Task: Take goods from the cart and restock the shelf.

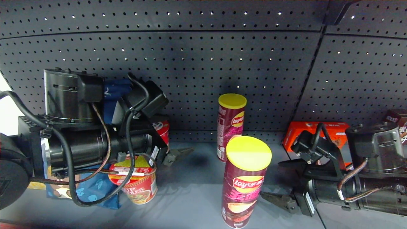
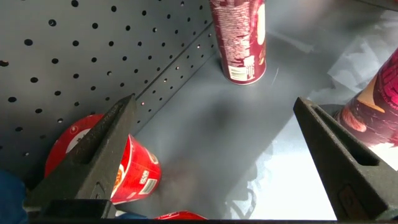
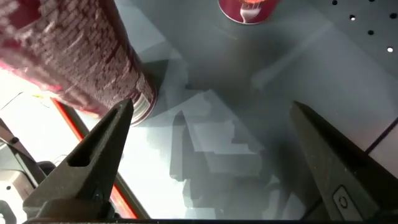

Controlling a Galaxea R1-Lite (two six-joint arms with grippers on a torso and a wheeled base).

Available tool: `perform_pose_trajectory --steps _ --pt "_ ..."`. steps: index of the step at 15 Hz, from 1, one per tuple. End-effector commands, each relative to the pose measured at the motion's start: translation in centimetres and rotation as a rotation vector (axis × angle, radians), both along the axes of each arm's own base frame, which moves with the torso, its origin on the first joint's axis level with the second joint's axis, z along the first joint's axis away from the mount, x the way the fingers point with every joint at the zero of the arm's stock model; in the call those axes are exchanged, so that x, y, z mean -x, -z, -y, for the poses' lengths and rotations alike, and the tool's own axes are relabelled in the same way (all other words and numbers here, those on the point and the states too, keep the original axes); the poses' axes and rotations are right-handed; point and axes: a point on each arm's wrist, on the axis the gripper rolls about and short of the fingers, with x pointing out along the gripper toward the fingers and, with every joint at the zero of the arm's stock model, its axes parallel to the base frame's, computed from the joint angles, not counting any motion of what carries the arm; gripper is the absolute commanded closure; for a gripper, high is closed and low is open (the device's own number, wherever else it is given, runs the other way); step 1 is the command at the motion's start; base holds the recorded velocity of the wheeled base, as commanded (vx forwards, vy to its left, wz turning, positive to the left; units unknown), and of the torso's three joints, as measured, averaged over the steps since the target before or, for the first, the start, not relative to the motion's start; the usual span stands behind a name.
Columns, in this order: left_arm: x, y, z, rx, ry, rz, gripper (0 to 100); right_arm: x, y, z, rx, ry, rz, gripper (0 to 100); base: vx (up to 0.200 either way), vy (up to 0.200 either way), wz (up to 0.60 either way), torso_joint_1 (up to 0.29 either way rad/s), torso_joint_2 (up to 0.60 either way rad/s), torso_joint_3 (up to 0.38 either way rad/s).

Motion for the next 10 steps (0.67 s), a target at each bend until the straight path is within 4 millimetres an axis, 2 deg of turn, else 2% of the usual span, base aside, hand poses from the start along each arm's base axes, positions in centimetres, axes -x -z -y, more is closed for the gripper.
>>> perform_pose_trajectory --steps 1,10 --pt "-0.2 0.2 0.1 -0.003 0.0 -0.005 0 -0.5 0.1 -0.6 0.005 -0.007 -0.006 0 0.0 0.0 0.0 0.0 0.0 0.0" --pt "-0.3 0.2 0.2 0.006 0.001 0.011 0 -0.7 0.7 -2.1 0.02 -0.05 -0.025 0 0.0 0.0 0.0 0.0 0.0 0.0"
